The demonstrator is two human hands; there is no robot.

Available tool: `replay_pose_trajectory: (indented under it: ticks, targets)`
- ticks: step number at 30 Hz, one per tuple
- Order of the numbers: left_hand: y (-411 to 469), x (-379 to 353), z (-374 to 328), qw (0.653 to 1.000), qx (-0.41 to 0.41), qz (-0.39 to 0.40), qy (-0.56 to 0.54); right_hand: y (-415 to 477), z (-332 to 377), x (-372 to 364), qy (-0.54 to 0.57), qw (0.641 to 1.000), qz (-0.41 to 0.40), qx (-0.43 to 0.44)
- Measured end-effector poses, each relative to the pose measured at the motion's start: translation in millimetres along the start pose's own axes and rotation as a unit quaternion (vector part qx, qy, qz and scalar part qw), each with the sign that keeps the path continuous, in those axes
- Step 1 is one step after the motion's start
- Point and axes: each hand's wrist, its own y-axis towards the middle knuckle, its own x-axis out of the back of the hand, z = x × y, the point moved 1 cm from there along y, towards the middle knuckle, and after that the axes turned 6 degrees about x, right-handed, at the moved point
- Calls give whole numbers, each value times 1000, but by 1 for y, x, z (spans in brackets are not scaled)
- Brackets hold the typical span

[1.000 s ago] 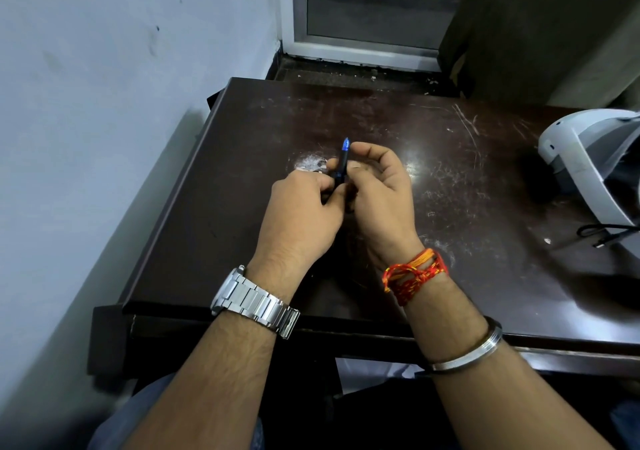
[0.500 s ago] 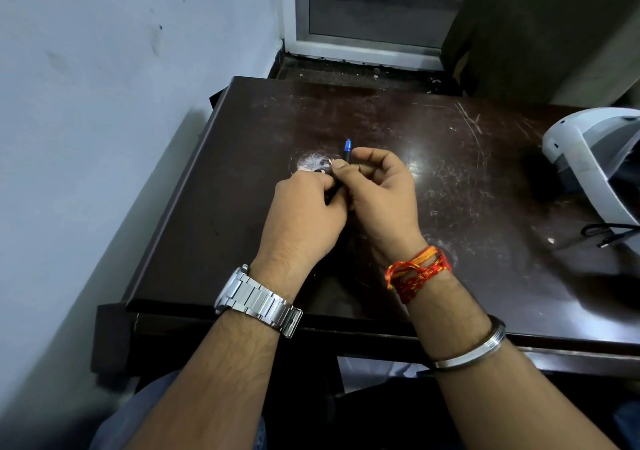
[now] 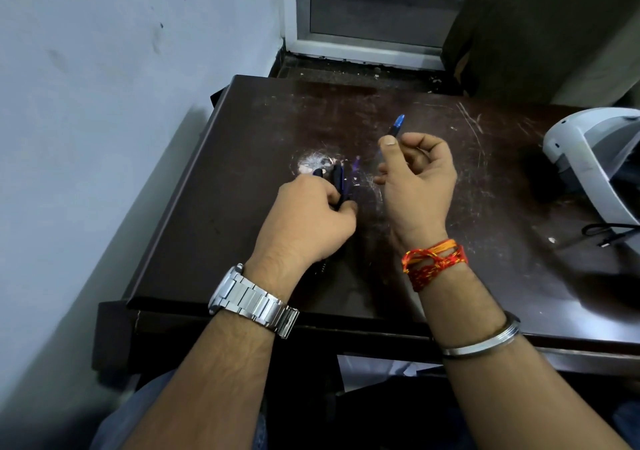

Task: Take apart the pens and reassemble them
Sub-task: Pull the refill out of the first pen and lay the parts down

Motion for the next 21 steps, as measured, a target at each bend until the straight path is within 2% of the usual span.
replay_pose_trajectory:
  ticks: [4, 7, 10, 14, 18, 21]
  targets:
    - [6, 4, 4, 990, 74, -74, -91, -7, -7, -4, -9, 996, 64, -63]
    - [10, 3, 8, 981, 101, -113, -118, -14, -13, -10, -5, 984, 132, -117]
    - [12, -1, 12, 974, 120, -103, -160, -19, -17, -14, -9, 972, 186, -144]
    - [15, -4, 17, 964, 146, -82, -207, -21, -19, -13, -43, 963, 235, -125]
    - [20, -2, 22, 962, 167, -78, -201, -22, -18, -13, -54, 954, 268, -123]
    - [23, 2, 25, 972, 167, -110, -122, -23, -18, -14, -84, 961, 237, -116]
